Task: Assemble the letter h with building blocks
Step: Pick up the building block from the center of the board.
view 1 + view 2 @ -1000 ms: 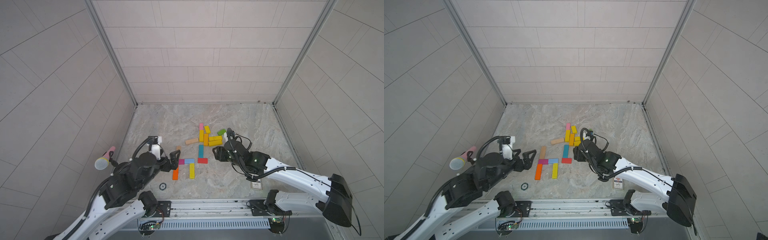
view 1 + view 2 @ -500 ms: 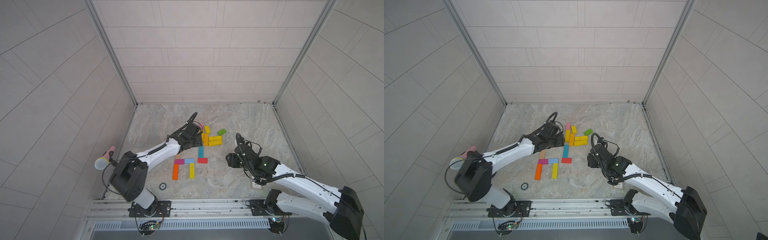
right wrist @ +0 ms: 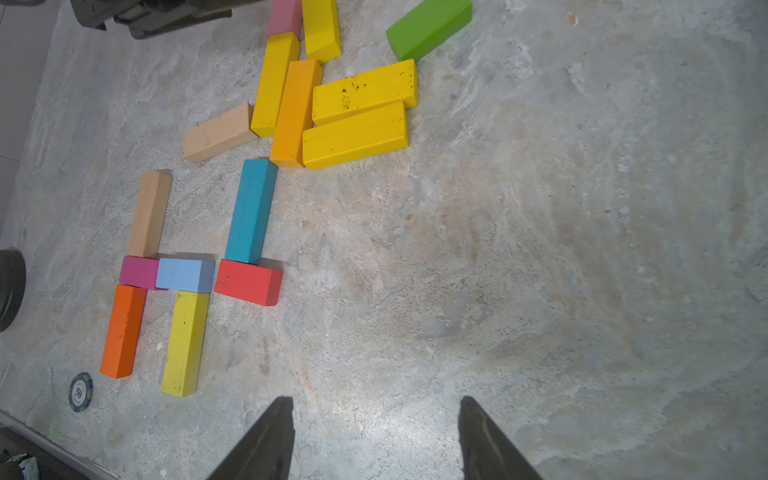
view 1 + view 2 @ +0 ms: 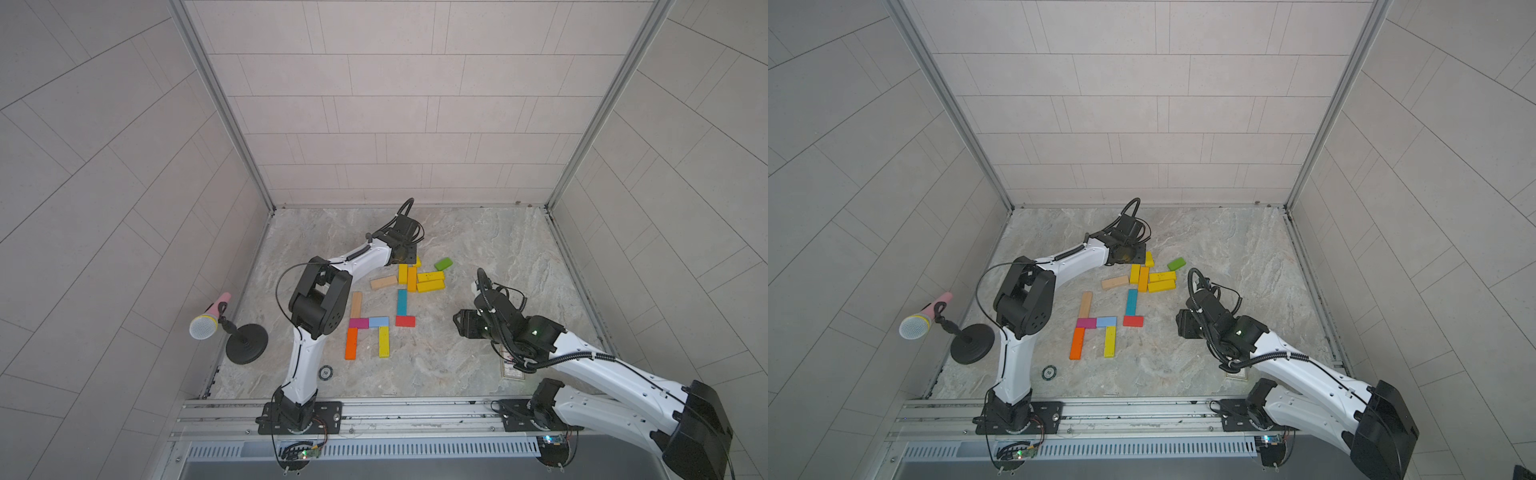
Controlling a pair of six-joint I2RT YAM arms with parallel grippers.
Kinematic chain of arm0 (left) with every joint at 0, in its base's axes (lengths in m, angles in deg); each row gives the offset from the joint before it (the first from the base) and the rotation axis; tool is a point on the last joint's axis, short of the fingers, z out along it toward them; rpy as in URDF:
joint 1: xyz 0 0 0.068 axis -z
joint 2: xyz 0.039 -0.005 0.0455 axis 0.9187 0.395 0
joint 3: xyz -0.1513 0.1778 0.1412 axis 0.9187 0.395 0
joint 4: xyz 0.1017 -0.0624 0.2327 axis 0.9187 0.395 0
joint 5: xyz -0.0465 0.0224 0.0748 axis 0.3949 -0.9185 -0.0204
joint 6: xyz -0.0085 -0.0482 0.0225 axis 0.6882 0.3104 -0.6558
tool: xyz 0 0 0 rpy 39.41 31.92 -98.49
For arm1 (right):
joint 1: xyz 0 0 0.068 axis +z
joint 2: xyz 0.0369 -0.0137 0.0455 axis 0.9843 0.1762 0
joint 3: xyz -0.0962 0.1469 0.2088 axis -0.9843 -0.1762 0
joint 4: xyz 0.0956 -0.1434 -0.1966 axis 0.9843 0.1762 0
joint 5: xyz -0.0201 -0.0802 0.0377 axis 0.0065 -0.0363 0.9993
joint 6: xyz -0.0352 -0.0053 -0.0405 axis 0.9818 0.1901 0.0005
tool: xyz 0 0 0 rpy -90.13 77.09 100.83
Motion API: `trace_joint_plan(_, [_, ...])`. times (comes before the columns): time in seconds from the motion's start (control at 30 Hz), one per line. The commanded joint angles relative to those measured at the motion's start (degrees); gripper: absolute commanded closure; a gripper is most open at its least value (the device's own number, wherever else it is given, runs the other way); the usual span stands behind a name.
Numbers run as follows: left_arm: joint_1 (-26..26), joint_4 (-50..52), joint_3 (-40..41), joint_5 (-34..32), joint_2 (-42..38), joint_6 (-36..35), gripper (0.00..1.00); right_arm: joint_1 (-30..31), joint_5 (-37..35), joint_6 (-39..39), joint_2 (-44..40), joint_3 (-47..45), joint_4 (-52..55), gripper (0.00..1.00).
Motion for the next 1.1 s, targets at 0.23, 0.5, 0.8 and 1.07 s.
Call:
trace_joint_plan(0.23, [-0.8,4.7,-6.8,-2.3,6.0,-6.0,0.43,-3.0,1.4,1.3,0.3,-1.0,0.5,0.35])
trace_joint_plan(0.5, [-1.3,6.2,-10.3,-4.5,9.9,-6.4,0.47,-3.9,2.2,1.3,0.6,-1.2,0.1,0.35])
trace_joint_plan(0.8, [-1.6,8.3,-16.0,-6.3,15.2,-8.0,0.55,-5.1,2.7,1.6,0.6,-1.2,0.1,0.35])
trace_joint_plan(1.07, [-1.3,10.0,-17.5,-4.5,11.8,-12.0,0.72,-6.1,2.5,0.6,-0.4,-2.1,0.1,0.35])
